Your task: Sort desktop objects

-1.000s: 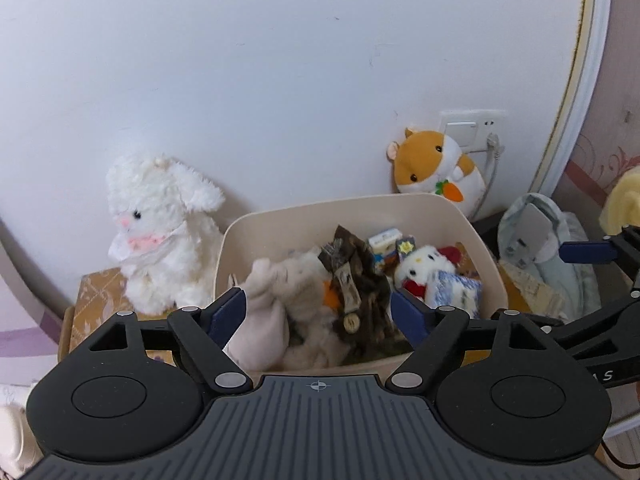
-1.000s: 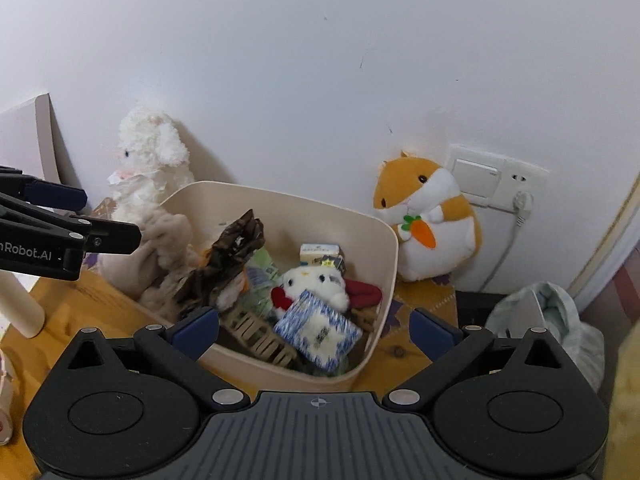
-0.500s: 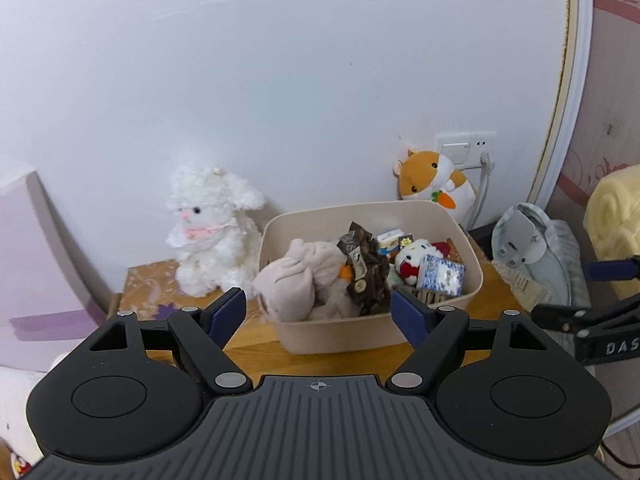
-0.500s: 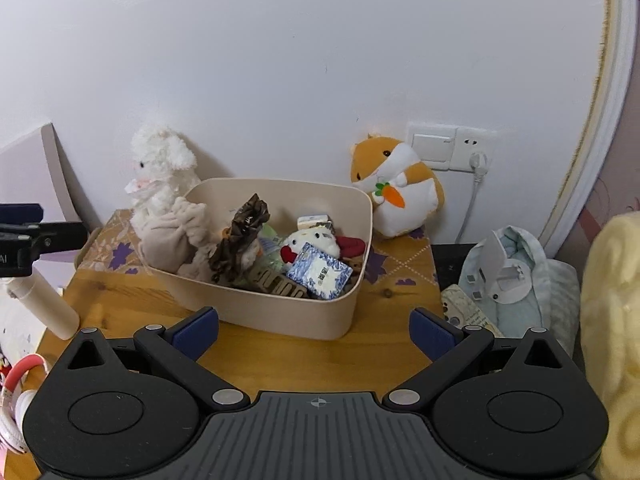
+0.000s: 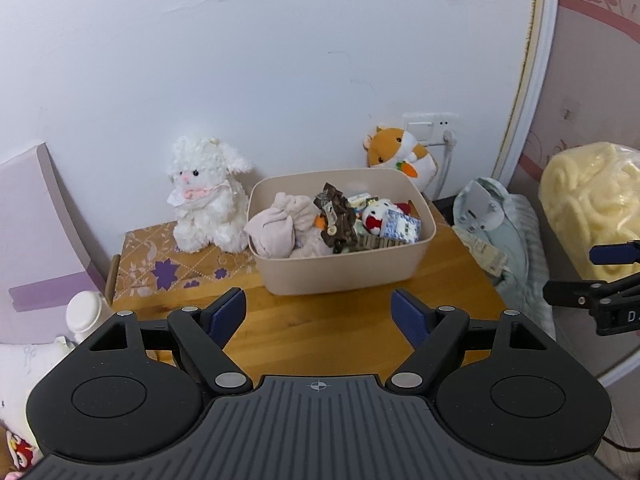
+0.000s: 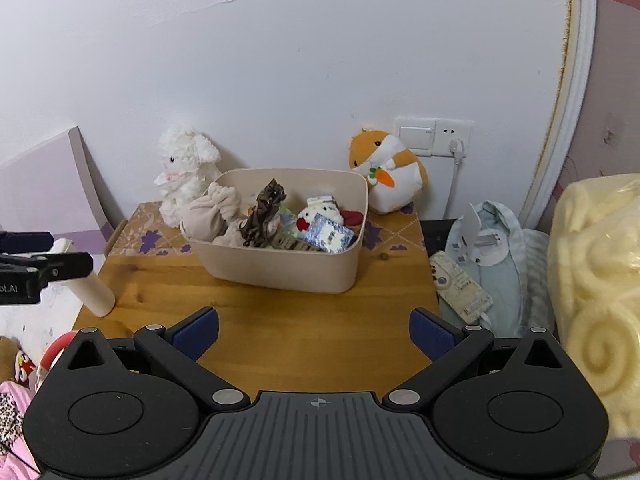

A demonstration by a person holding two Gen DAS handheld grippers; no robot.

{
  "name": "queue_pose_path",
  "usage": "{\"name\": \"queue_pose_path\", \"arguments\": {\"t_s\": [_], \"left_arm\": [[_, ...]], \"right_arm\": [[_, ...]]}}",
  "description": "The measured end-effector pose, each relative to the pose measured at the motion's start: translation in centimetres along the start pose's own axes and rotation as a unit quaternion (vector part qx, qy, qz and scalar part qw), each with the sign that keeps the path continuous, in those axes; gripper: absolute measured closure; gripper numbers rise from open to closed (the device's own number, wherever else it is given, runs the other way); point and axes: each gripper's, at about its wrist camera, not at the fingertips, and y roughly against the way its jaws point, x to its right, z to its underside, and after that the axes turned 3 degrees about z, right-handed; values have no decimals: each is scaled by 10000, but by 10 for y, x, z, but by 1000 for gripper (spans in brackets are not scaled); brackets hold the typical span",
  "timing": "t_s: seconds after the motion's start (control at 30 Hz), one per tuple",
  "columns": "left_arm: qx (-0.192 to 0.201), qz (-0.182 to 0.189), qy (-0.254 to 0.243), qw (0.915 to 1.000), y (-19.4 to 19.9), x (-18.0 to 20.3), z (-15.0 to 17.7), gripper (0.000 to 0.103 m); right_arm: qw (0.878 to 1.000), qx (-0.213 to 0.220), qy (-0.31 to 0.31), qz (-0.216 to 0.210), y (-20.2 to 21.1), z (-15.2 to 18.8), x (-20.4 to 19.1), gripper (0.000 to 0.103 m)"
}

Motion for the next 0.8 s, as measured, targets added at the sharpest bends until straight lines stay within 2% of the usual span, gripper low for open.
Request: {"name": "queue_pose_path", "arguments": {"t_s": [0.4,0.63,0.8], "left_arm": [[-304,162,39,9994,42,-3,36,22],[-299,328,115,9989,63,-3,45,22],[-281,270,259,9989,69,-7,48,22]], "right_arm": [[9997,-22,-243,34,51,24,1,0],[9998,3,-191,51,69,31,-1,0],[9998,-49,-189,52,73,35,0,0]]}}
